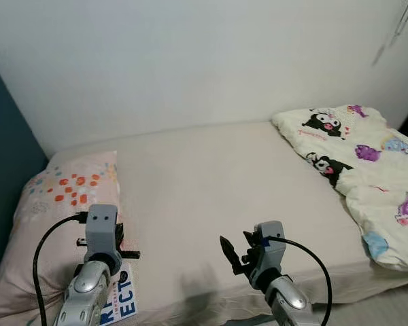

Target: Clean up the room

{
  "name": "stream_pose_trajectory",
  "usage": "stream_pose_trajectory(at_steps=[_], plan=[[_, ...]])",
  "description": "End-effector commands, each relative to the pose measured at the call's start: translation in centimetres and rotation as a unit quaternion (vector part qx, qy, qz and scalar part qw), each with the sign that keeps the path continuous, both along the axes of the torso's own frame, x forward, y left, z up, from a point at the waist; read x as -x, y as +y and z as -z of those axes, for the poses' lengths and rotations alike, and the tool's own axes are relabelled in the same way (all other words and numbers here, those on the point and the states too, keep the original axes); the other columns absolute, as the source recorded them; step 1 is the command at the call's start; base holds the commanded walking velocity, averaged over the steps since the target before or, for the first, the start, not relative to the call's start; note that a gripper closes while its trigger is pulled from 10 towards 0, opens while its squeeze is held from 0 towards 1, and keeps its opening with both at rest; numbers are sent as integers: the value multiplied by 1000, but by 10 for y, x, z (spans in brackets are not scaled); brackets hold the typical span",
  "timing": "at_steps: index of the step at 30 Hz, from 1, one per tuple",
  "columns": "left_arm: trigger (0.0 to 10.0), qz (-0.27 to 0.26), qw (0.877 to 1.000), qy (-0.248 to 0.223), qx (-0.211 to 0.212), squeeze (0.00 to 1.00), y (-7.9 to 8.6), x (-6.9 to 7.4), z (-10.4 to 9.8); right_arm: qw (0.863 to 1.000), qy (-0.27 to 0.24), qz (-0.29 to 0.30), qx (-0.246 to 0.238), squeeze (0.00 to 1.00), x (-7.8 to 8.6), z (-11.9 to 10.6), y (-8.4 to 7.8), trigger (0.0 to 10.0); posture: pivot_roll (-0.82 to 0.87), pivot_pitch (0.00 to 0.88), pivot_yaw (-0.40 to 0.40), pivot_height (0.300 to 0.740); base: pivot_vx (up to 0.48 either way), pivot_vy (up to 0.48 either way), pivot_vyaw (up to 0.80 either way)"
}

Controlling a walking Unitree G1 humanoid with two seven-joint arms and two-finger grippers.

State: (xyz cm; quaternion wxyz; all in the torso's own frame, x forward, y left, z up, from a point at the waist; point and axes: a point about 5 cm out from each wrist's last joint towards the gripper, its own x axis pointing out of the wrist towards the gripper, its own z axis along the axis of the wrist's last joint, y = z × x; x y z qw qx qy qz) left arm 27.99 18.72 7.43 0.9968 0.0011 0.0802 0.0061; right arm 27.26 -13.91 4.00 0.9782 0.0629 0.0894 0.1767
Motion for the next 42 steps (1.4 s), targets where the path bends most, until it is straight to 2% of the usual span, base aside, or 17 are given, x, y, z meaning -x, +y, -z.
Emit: stream_pose_trajectory(at_steps=[1,10,20,42], plan=[[10000,-3,1000,3,1,0,-1,3,4,1000,3,3,3,0,1,2,-2,10000,-19,66,3,740,0,0,0],[10000,-2,1000,6,2,0,-2,3,6,1000,2,4,-1,0,2,2,-2,10000,-19,67,5,740,0,0,0],[10000,4,999,-8,33,0,-8,5,4,1000,6,2,-7,0,2,2,-1,10000,-18,72,4,740,0,0,0],[10000,24,999,-14,23,0,-12,7,0,1000,9,-1,-12,0,3,3,1,10000,-13,76,7,740,-331,0,0]])
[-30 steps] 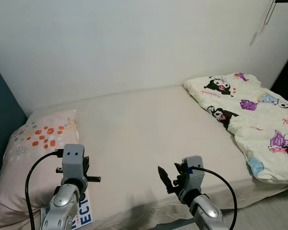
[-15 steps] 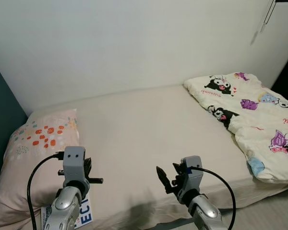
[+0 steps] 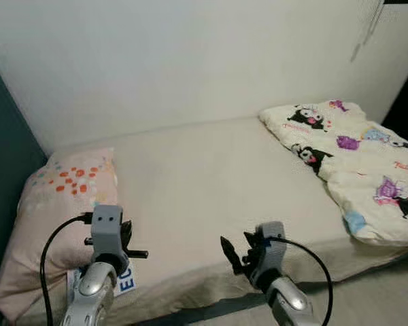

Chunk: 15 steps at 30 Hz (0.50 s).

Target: Clean up the room

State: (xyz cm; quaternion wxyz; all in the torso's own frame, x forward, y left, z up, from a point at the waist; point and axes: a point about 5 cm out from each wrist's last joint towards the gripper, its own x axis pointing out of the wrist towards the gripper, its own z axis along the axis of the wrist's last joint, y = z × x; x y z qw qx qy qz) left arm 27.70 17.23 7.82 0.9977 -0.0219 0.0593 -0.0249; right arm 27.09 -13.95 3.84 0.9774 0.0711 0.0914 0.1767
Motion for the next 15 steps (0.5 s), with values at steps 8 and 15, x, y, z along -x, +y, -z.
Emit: stream_pose_trajectory(at_steps=[8,15], plan=[[10000,3,1000,9,-9,0,4,6,3,1000,8,-1,-8,0,3,3,3,10000,-3,76,17,740,-325,0,0],[10000,6,1000,8,-11,0,5,5,2,1000,9,0,-11,0,4,4,5,10000,-1,76,22,740,-304,0,0]])
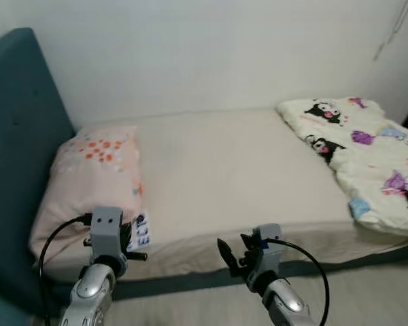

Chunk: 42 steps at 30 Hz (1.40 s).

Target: Clean up the room

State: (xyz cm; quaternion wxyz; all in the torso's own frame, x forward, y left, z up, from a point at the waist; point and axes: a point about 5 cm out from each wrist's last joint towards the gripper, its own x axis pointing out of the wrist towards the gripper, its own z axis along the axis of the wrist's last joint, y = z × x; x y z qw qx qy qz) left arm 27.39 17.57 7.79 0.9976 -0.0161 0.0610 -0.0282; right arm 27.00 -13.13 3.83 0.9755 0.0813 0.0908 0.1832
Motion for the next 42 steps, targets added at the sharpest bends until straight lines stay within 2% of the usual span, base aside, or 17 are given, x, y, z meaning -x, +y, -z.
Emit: stream_pose_trajectory(at_steps=[1,10,14,16,31,36,42], plan=[[10000,3,1000,6,-5,0,2,2,1,1000,9,6,0,0,4,4,-3,10000,-1,76,22,740,-244,0,0],[10000,20,999,21,-37,0,-1,0,2,1000,10,8,-2,0,4,5,-3,10000,2,71,33,740,0,0,0],[10000,29,998,20,-50,0,-3,-2,1,1000,10,11,-3,0,5,6,-3,10000,1,70,38,740,0,-480,0],[10000,29,998,21,-51,0,-3,-2,2,1000,10,12,-3,0,5,6,-3,10000,0,68,40,740,0,-480,0],[10000,50,996,44,-61,0,-7,-4,4,1000,12,18,-6,0,4,6,-5,10000,9,81,47,740,0,0,0],[10000,57,993,69,-72,0,-8,-7,12,1000,5,23,-2,0,0,3,-3,10000,3,83,42,740,0,0,0],[10000,56,993,68,-79,0,-10,-10,15,999,-3,33,6,0,-6,0,-3,10000,-7,87,33,740,0,0,0]])
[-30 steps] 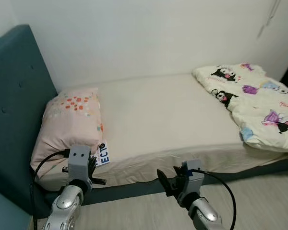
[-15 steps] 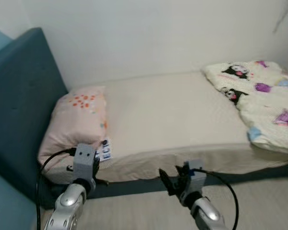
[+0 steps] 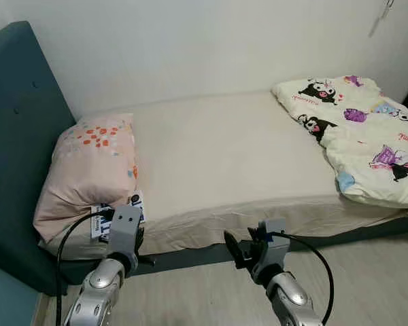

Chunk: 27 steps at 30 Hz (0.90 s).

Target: Clean up the room

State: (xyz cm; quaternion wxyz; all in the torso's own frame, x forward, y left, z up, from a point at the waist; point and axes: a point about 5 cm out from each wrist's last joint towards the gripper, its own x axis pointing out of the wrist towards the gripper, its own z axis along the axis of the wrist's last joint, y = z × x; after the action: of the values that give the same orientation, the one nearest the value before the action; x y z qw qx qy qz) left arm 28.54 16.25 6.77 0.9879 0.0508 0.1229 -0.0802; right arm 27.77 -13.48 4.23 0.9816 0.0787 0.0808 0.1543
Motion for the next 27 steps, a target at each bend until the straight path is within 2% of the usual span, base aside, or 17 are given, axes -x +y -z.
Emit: stream_pose_trajectory(at_steps=[1,6,7,9,11,15,19,23,27], plan=[[10000,-1,1000,8,-15,0,3,2,4,1000,6,3,2,0,2,4,1,10000,-7,87,33,740,0,0,0],[10000,-22,1000,-8,-3,0,3,-3,1,1000,1,15,0,0,-6,-2,-1,10000,-12,91,24,740,0,0,0],[10000,-37,999,-26,4,0,1,-6,-4,1000,-1,23,-9,0,-11,-7,-1,10000,-17,85,16,740,0,0,0],[10000,-45,998,-33,11,0,-1,-9,-7,999,-4,32,-16,0,-15,-10,-2,10000,-19,84,16,740,0,0,0],[10000,-55,998,-42,3,0,-2,-11,-10,999,-6,36,-16,0,-17,-13,-4,10000,-21,82,16,740,0,0,0],[10000,-93,994,-57,-8,0,2,-13,-11,998,-1,65,6,0,-16,-10,-15,10000,-25,79,14,740,0,0,0],[10000,-146,986,-81,-17,0,15,-13,-13,989,6,142,36,0,-14,-5,-35,10000,-30,77,12,740,0,0,0],[10000,-144,986,-77,-18,0,16,-13,-10,980,-8,188,71,0,-13,-5,-47,10000,-34,71,16,740,0,0,0],[10000,-139,987,-77,-17,0,15,-12,-9,978,-10,193,78,0,-13,-5,-48,10000,-35,71,16,740,0,0,0]])
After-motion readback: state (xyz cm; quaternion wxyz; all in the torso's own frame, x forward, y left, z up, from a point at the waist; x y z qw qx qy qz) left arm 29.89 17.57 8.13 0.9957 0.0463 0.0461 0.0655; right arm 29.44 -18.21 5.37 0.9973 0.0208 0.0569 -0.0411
